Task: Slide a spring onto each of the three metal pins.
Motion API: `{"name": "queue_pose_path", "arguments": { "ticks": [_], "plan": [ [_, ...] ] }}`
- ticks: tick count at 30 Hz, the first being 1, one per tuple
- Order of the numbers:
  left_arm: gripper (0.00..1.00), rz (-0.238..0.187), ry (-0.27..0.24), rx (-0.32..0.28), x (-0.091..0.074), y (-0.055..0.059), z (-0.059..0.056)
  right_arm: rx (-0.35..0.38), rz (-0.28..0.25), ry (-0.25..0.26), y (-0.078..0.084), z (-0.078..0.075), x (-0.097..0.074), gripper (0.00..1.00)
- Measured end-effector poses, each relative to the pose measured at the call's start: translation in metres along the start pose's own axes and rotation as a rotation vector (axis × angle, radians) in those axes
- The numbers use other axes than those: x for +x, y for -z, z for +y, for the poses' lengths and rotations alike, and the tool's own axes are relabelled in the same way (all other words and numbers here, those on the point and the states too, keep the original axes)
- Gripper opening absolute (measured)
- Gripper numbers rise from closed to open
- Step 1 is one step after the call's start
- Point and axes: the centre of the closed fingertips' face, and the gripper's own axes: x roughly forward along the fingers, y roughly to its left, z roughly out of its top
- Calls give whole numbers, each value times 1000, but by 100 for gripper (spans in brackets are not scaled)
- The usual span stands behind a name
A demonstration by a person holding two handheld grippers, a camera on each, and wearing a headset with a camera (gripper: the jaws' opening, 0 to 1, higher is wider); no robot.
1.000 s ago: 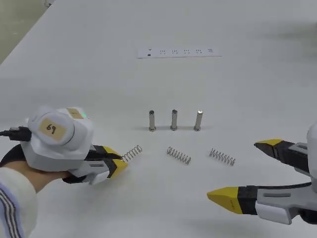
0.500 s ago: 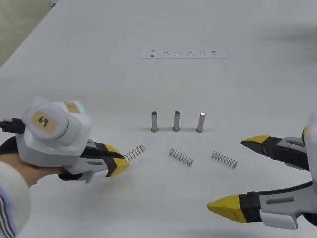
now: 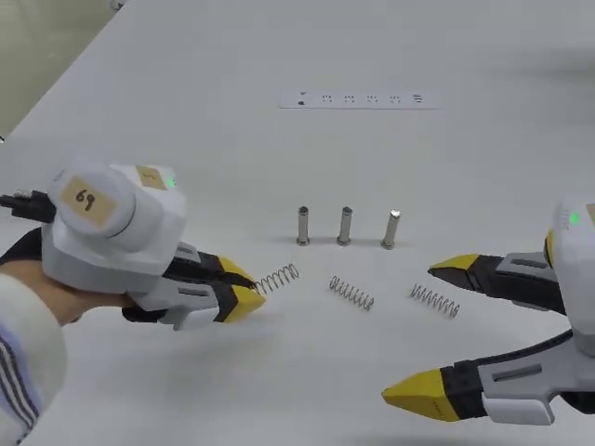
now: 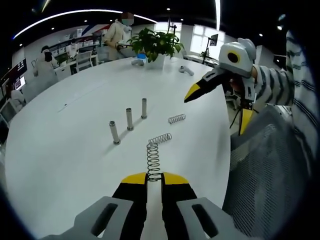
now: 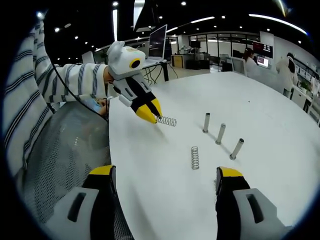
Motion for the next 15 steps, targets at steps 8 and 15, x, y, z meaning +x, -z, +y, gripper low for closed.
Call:
{"name": "queue_pose_path", "arguments": {
  "ticks": [8, 15],
  "plan": [
    [2, 19, 20, 2, -3, 8, -2, -24, -4, -54, -4, 2, 0, 77],
    [2, 34, 57, 28, -6, 10, -9, -58, 6, -88, -6, 0, 4, 75]
  ]
}}
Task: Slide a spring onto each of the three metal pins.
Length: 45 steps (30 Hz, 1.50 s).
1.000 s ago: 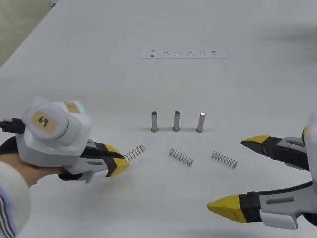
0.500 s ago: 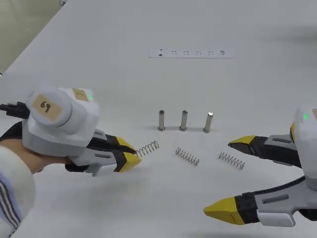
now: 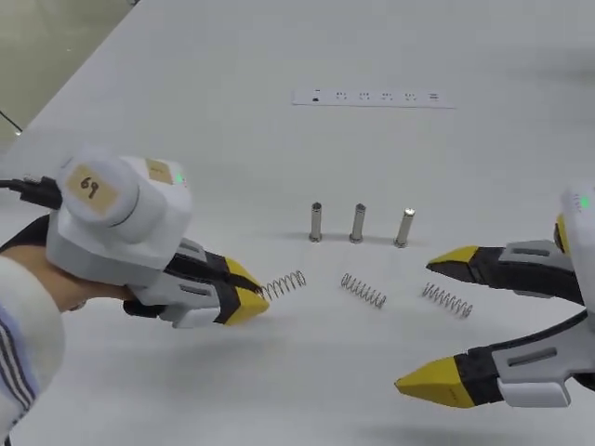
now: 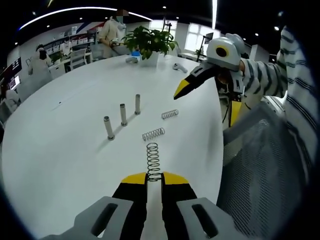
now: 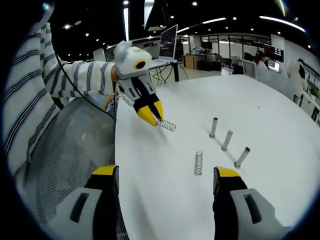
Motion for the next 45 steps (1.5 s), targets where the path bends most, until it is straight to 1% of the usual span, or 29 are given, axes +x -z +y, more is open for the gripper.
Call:
{"name": "queue_pose_path", "arguments": {
  "ticks": [3, 6, 11, 17, 19, 26, 30, 38, 43, 45],
  "plan": [
    [2, 10, 13, 13, 1, 1, -3, -10, 1, -16, -2, 0, 3, 73],
    [2, 11, 34, 17, 3, 1, -7, -30, 12, -29, -1, 2, 6, 71],
    [2, 23, 63, 32, 7, 2, -14, -46, 18, -49, -3, 5, 9, 69],
    [2, 32, 84, 53, 10, 2, -21, -59, 20, -61, -6, 6, 14, 66],
    [2, 34, 92, 65, 10, 1, -23, -69, 26, -61, -7, 6, 16, 65],
    [2, 35, 113, 90, 13, -4, -29, -92, 33, -98, -14, 8, 24, 59],
    [2, 38, 131, 110, 14, -7, -33, -106, 47, -119, -14, 10, 29, 55],
    [2, 48, 161, 135, 18, -8, -38, -134, 69, -148, -13, 13, 34, 54],
    [2, 42, 170, 138, 19, -10, -41, -143, 72, -159, -14, 14, 36, 51],
    [2, 46, 176, 147, 20, -9, -42, -144, 72, -164, -14, 14, 37, 49]
  ]
}}
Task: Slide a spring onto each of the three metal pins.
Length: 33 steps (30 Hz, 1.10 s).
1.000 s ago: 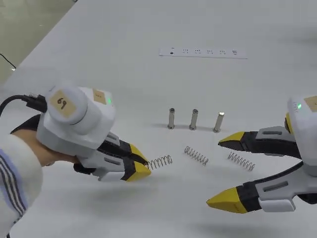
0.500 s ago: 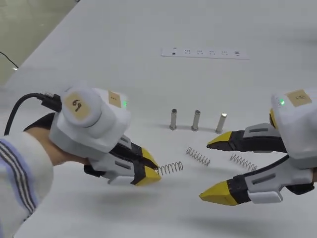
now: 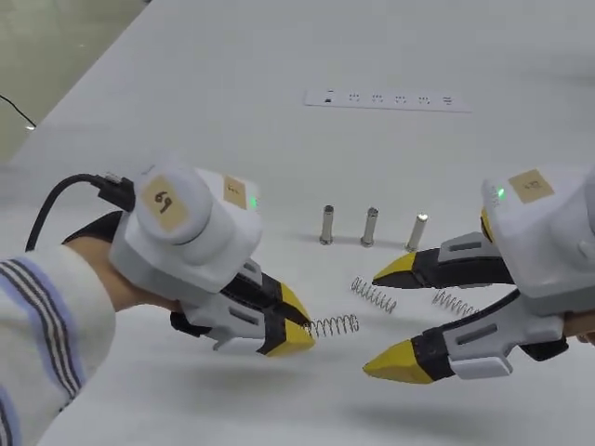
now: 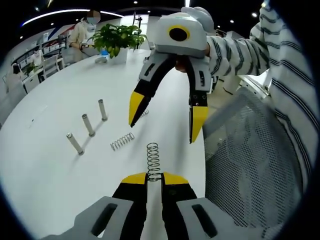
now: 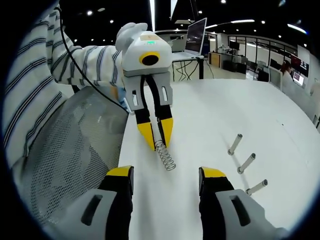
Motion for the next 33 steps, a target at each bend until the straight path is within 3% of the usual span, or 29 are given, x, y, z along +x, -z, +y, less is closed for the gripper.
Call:
{"name": "queue_pose_path", "arguments": {
  "ticks": [8, 12, 21, 27, 33],
  "plan": [
    [2, 9, 13, 24, 0, 0, -2, -10, 8, -15, 1, 0, 3, 43],
    [2, 11, 16, 37, 1, -1, -2, -25, 18, -25, 2, 0, 5, 33],
    [2, 18, 29, 60, 0, -1, -5, -45, 16, -44, -1, 1, 6, 22],
    [2, 8, 37, 100, -1, -5, -5, -63, 31, -67, 3, 5, 8, 17],
    [2, -3, 46, 98, 0, -7, -7, -67, 53, -70, 8, 5, 11, 16]
  ]
}}
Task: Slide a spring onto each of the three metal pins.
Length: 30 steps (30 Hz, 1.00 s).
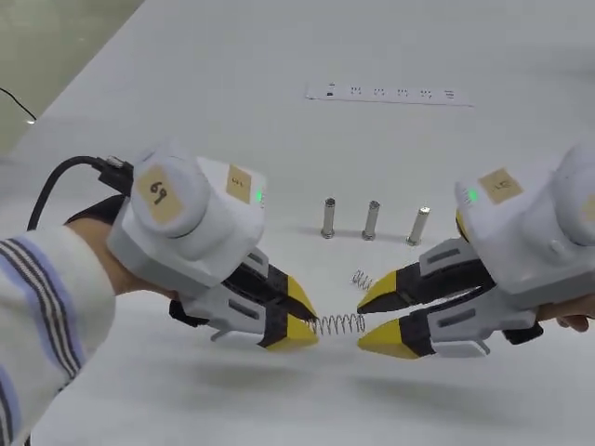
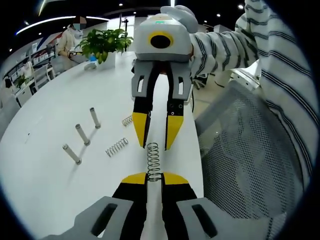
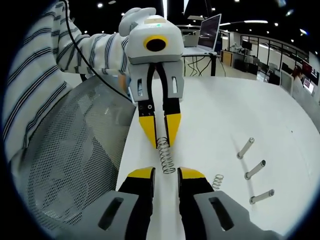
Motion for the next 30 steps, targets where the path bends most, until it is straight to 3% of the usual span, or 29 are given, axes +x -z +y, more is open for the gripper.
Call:
{"name": "queue_pose_path", "arguments": {
  "ticks": [13, 15, 17, 26, 30],
  "plan": [
    [2, -11, 14, -7, 2, -2, -4, 16, -14, -18, 3, 0, 2, 9],
    [2, -14, 18, -10, 2, -2, -5, 12, -19, -49, 3, 5, 3, 9],
    [2, -16, 24, -10, 3, -1, -8, 62, -16, -60, 3, 5, 2, 8],
    [2, -44, 16, -35, 5, -1, -12, 36, 14, -77, 4, 8, 2, 8],
    [2, -78, 5, -57, 5, -3, -12, 5, 42, -75, 3, 8, 0, 8]
  ]
}}
